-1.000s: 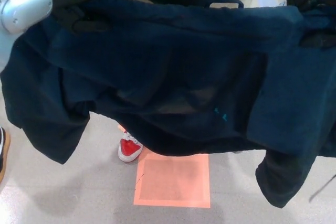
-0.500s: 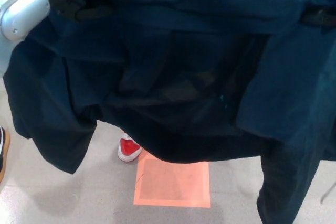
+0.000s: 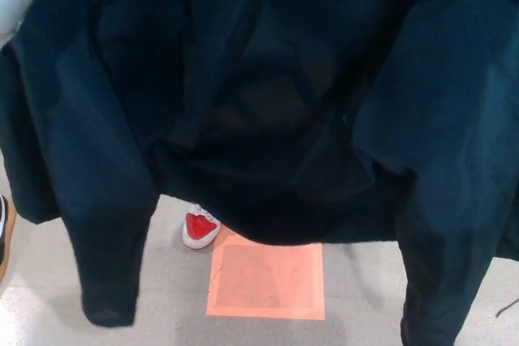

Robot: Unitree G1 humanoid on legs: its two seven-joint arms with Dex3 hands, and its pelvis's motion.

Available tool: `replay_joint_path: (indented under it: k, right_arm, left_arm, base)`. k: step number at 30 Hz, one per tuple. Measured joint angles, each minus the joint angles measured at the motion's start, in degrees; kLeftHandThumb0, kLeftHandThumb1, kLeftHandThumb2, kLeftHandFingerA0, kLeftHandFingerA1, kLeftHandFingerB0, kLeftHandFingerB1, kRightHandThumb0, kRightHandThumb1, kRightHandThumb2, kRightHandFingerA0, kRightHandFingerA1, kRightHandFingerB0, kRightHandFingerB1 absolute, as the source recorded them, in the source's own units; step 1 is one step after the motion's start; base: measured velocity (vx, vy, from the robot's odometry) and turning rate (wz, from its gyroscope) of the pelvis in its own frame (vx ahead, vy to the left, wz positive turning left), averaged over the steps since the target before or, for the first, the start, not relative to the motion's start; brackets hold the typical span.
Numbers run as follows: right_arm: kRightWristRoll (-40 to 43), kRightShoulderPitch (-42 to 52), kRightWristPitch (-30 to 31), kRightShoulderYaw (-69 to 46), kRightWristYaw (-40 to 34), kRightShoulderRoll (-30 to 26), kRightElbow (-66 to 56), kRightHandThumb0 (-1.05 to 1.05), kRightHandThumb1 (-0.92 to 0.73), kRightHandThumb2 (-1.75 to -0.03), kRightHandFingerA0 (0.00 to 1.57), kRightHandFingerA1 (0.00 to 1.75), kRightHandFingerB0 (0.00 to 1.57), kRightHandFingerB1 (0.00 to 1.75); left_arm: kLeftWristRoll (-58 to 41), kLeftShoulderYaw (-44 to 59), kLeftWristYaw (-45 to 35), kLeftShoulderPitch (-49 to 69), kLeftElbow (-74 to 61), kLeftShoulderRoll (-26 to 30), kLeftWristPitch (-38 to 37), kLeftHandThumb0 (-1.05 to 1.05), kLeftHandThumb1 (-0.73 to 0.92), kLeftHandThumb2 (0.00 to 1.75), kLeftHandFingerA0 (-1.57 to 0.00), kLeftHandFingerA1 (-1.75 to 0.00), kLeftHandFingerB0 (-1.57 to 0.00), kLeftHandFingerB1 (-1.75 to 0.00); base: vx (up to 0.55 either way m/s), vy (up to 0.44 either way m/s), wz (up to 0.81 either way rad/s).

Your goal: A person hands a coat to the robot and the robot grabs it with both hands and holds it while the person wears the coat.

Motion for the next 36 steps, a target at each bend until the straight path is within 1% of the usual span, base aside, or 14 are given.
replay_joint_path:
  k: [1,5,6,7,8,20,22,23,26,27,28,29,30,36]
  right_arm:
    - [-0.09,0.00,-0.13,-0.69,-0.46,0.25,-0.41,-0.42,-0.87,-0.67,0.94,1.75,0.72,1.58]
    - [-0.51,-0.05,-0.60,-3.25,-2.60,1.16,-2.00,-0.40,-0.88,-0.67,0.95,1.75,0.71,1.62]
    - [-0.52,-0.08,-0.64,-3.43,-2.77,1.20,-2.11,-0.40,-0.72,-1.08,1.24,1.38,0.91,1.12]
    - [-0.61,-0.25,-0.81,-4.11,-3.42,1.36,-2.49,-0.40,-0.72,-1.08,1.24,1.38,0.91,1.12]
    - [-0.65,-0.40,-0.92,-4.49,-3.78,1.43,-2.63,-0.42,-0.90,-0.67,0.94,1.75,0.77,1.45]
    - [-1.45,-9.19,-2.75,-8.33,-9.92,1.52,-0.90,-0.33,-0.83,-0.65,0.92,1.75,0.70,1.65]
    - [-1.70,-11.52,-3.05,-8.40,-11.06,1.51,0.42,-0.31,-0.82,-0.64,0.93,1.75,0.69,1.64]
    - [-1.85,-13.07,-3.30,-8.40,-11.76,1.50,1.48,-0.34,-0.81,-0.64,0.94,1.75,0.71,1.63]
    - [-2.40,-16.91,-4.03,-8.24,-13.20,1.45,4.31,-0.35,-0.81,-0.64,0.93,1.75,0.70,1.63]
    - [-2.67,-18.45,-4.26,-8.09,-13.62,1.45,5.58,-0.37,-0.81,-0.64,0.94,1.75,0.71,1.61]
    - [-2.89,-20.20,-4.52,-7.92,-14.07,1.44,6.95,-0.37,-0.81,-0.64,0.94,1.75,0.71,1.61]
    - [-3.03,-21.64,-4.75,-7.75,-14.43,1.44,8.20,-0.39,-0.82,-0.65,0.92,1.75,0.70,1.59]
    - [-3.21,-23.33,-4.96,-7.54,-14.80,1.44,9.62,-0.39,-0.83,-0.65,0.93,1.75,0.69,1.60]
    - [-4.68,-33.60,-5.95,-5.52,-17.22,1.44,18.76,-0.39,-0.83,-0.65,0.91,1.75,0.69,1.56]
  left_arm:
    - [0.04,0.68,0.71,0.02,-0.45,-0.10,-0.07,-0.36,0.86,0.65,-0.89,-1.75,-0.63,-1.69]
    - [0.11,3.34,3.61,0.08,-2.22,-0.44,-0.81,-0.34,0.84,0.65,-0.89,-1.75,-0.63,-1.66]
    - [0.11,3.55,3.83,0.08,-2.35,-0.47,-0.86,-0.32,0.84,0.65,-0.91,-1.75,-0.67,-1.62]
    - [0.13,4.36,4.77,0.06,-2.75,-0.61,-1.22,-0.32,0.84,0.65,-0.91,-1.75,-0.67,-1.62]
    - [0.13,4.75,5.30,0.04,-2.90,-0.68,-1.34,-0.33,0.84,0.66,-0.93,-1.75,-0.69,-1.62]
    - [1.24,7.89,12.85,-7.32,-0.88,-1.52,-3.29,-0.36,0.87,0.66,-0.96,-1.75,-0.69,-1.66]
    - [1.67,7.88,14.29,-10.10,1.04,-1.51,-3.75,-0.37,0.86,0.66,-0.96,-1.75,-0.75,-1.56]
    - [1.88,7.87,15.10,-11.86,2.41,-1.51,-4.06,-0.38,0.83,0.70,-0.97,-1.73,-0.96,-1.19]
    - [2.41,7.68,17.02,-16.14,5.88,-1.51,-4.69,-0.40,0.84,0.71,-0.97,-1.72,-0.95,-1.25]
    - [2.57,7.47,17.64,-17.73,7.41,-1.51,-4.93,-0.41,0.68,1.05,-1.26,-1.39,-0.98,-1.16]
    - [2.76,7.22,18.41,-19.64,9.10,-1.51,-5.20,-0.41,0.68,1.05,-1.26,-1.39,-0.98,-1.16]
    - [2.96,6.96,19.05,-21.21,10.63,-1.50,-5.44,-0.37,0.82,0.65,-0.99,-1.75,-0.76,-1.64]
    - [3.25,6.67,19.74,-22.95,12.43,-1.50,-5.73,-0.36,0.80,0.64,-1.00,-1.75,-0.71,-1.75]
    - [4.56,4.01,23.86,-33.85,23.99,-1.51,-7.84,-0.35,0.80,0.64,-1.01,-1.75,-0.71,-1.69]
  base:
    - [0.00,0.000,0.00]
    - [0.00,0.000,0.00]
    - [0.00,0.000,0.00]
    - [0.00,0.000,0.00]
    - [0.00,0.000,0.00]
    - [0.00,0.000,0.00]
    - [0.00,0.000,0.00]
    - [0.00,0.000,0.00]
    - [0.00,0.000,0.00]
    - [0.00,0.000,0.00]
    - [0.00,0.000,0.00]
    - [0.00,0.000,0.00]
    - [0.00,0.000,0.00]
    - [0.00,0.000,0.00]
